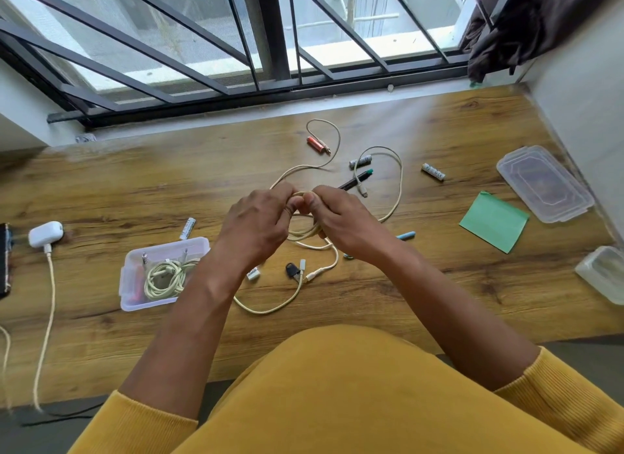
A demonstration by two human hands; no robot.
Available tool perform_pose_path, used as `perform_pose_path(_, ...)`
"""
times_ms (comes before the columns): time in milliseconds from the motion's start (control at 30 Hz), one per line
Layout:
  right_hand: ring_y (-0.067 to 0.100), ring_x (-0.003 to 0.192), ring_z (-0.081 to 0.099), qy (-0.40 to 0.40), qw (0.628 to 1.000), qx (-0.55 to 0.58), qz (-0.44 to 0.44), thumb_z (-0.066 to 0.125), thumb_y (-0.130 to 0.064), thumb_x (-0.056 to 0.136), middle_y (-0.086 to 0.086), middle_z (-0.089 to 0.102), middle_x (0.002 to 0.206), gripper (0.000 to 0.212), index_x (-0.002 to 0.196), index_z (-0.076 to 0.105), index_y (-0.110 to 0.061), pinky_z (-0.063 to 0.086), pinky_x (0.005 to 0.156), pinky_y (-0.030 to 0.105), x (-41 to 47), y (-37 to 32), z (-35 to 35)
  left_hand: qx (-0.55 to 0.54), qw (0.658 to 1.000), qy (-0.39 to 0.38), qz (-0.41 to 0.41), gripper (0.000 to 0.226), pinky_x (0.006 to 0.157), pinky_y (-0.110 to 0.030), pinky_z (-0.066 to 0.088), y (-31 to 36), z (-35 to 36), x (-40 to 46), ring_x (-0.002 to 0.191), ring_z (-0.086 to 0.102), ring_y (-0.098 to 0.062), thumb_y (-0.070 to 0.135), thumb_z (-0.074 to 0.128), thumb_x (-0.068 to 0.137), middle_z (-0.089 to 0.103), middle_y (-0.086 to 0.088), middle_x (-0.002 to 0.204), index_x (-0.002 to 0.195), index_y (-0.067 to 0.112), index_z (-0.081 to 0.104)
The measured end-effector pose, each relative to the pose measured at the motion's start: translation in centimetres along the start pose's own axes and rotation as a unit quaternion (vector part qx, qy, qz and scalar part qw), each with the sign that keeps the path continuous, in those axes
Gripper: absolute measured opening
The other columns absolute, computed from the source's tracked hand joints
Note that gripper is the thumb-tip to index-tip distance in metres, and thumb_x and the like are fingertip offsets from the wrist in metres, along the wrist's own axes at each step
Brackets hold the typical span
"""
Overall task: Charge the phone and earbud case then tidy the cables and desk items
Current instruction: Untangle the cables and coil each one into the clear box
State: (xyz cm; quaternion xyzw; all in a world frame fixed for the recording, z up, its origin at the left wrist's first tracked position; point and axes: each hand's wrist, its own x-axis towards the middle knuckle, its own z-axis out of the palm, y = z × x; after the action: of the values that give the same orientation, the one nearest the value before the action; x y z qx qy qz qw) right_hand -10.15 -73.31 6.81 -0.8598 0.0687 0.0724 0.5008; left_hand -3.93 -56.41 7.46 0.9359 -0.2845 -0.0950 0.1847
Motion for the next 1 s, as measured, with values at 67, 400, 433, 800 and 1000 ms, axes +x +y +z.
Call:
perform_pose_path(67,0.013,0.065,0.055,0.018,0.999,-0.026,-0.011,0.046,-0.046,0.111,0.000,0.059,0.073,0.037,0.094,0.059,-0.016,0.044,0.060,0.035,0.0,0.2,-0.2,0.023,1.000,0.000,-0.020,0.023,0.075,-0.046,0.052,-0.3,0.3,0.1,0.088,0.064,-0.037,0.039,0.042,0.111,0.069,-0.009,0.095,0.109,0.024,0.059)
perform_pose_path(400,0.005,0.068,0.057,0.075,0.991,-0.035,-0.105,0.082,-0.017,0.090,0.000,0.069,0.081,0.012,0.101,0.076,-0.014,0.051,0.065,0.023,0.6,-0.5,-2.8,0.019,0.997,-0.062,-0.046,0.018,0.074,-0.041,0.043,-1.5,1.1,-0.4,0.087,0.059,-0.028,0.039,0.040,0.113,0.059,0.002,0.086,0.106,0.032,0.055)
perform_pose_path(433,0.006,0.068,0.058,0.085,0.989,-0.030,-0.117,0.082,-0.015,0.090,0.000,0.069,0.081,0.012,0.100,0.077,-0.013,0.052,0.066,0.024,0.6,-0.6,-2.8,0.014,0.997,-0.071,-0.035,0.018,0.074,-0.042,0.043,-1.3,1.1,-0.3,0.087,0.059,-0.027,0.039,0.040,0.113,0.057,0.003,0.086,0.106,0.032,0.054)
perform_pose_path(800,0.019,0.070,0.066,0.152,0.980,0.020,-0.128,0.081,-0.020,0.092,0.002,0.069,0.077,0.015,0.096,0.072,-0.009,0.060,0.069,0.046,1.4,-0.4,-3.1,-0.086,0.991,-0.087,0.059,0.021,0.059,-0.029,0.031,1.1,1.5,-0.9,0.066,0.047,-0.006,0.043,0.042,0.112,0.051,0.009,0.076,0.097,0.029,0.042)
perform_pose_path(1000,0.013,0.066,0.067,0.153,0.978,0.032,-0.137,0.081,-0.024,0.092,-0.002,0.070,0.076,0.016,0.094,0.070,-0.012,0.057,0.065,0.035,1.7,-0.7,-3.0,-0.077,0.992,-0.078,0.060,0.018,0.066,-0.034,0.028,1.7,2.4,-1.0,0.071,0.047,-0.010,0.034,0.046,0.112,0.051,0.014,0.080,0.107,0.021,0.056)
